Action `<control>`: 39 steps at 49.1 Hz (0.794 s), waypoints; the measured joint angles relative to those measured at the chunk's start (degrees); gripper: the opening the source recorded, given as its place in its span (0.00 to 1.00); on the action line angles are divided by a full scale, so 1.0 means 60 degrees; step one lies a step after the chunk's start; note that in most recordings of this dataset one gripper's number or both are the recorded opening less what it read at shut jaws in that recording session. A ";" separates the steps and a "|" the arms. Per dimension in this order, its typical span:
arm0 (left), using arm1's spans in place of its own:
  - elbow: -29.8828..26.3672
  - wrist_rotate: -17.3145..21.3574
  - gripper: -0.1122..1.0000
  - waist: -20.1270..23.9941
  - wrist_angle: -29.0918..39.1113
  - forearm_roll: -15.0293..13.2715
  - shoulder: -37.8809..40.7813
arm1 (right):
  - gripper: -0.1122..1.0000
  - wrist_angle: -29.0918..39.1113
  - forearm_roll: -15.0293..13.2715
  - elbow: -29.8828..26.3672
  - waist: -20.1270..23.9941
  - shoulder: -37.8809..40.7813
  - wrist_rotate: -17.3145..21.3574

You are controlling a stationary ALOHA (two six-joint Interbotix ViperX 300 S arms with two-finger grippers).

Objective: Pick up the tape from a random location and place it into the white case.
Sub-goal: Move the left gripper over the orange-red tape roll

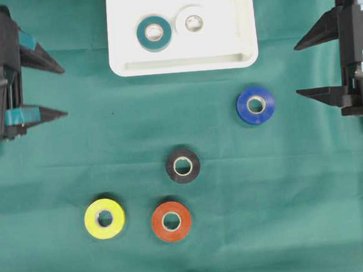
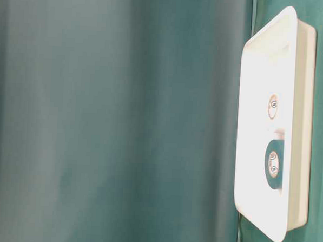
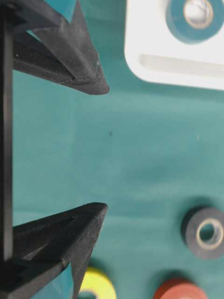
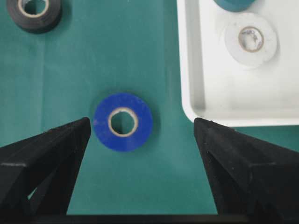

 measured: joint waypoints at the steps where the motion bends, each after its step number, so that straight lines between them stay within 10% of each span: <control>1: 0.0000 0.0000 1.00 -0.0088 0.0000 0.0000 0.0000 | 0.90 0.0000 0.0015 0.0000 0.0000 0.0000 0.0000; 39: 0.0000 -0.0015 1.00 -0.2754 -0.0703 -0.0029 0.0059 | 0.90 0.0000 0.0000 -0.0015 0.0000 0.0044 0.0000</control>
